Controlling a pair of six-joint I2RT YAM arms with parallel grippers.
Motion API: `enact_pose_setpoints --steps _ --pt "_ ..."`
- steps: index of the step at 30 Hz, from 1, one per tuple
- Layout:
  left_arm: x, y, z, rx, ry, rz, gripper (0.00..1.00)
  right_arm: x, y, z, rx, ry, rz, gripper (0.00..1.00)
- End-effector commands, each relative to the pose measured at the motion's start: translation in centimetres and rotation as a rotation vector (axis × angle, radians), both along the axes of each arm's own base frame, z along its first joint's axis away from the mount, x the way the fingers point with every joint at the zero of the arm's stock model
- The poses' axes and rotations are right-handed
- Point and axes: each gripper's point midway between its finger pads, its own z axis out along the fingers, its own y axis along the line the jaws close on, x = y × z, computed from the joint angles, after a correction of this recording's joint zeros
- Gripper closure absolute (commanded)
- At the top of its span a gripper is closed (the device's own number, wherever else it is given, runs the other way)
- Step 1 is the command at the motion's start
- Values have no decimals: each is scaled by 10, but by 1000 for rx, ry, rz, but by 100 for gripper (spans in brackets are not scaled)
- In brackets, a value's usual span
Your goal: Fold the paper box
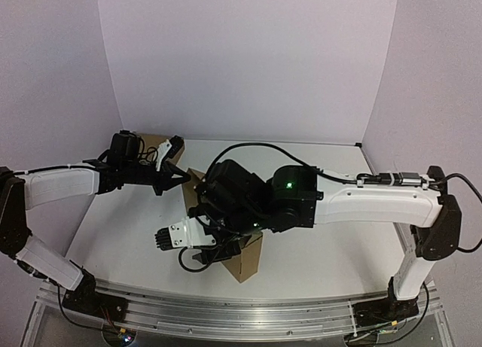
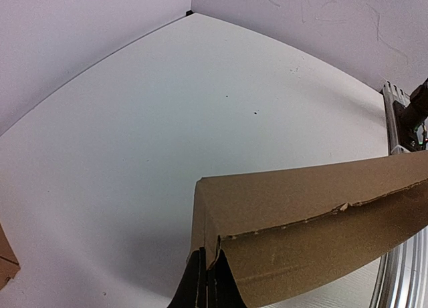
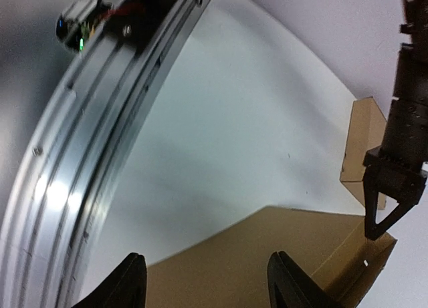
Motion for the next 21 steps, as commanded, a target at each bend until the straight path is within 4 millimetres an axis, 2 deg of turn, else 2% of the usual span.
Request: enact_pose_setpoints --steps 1,3,4,6,7,8,9,10,12,15,19,21 --pt "-29 8 -47 98 141 -41 100 2 18 97 394 218 -49 35" --pt "-31 9 -49 100 137 -45 100 36 14 133 556 297 -211 32" --pt "-33 10 -50 98 139 -45 100 64 7 149 645 354 -369 40" --pt "-35 10 -51 91 147 -44 100 130 -19 151 745 445 -715 55" --pt "-35 9 -51 86 150 -44 100 150 -31 143 762 469 -856 55" --pt "-35 8 -50 83 151 -43 100 158 -36 130 739 473 -926 51" --pt "-35 8 -50 82 149 -42 100 160 -37 117 706 470 -956 45" --pt "-35 8 -49 81 148 -41 100 160 -36 101 663 481 -986 43" --pt "-35 8 -49 82 146 -39 100 162 -35 80 622 535 -1060 42" --pt "-37 9 -52 81 159 -33 100 155 -26 61 582 586 -1081 42" --pt "-39 10 -53 77 172 -21 100 134 -2 47 530 594 -1022 42" --pt "-40 11 -54 77 173 -19 100 132 0 37 515 583 -1038 44"
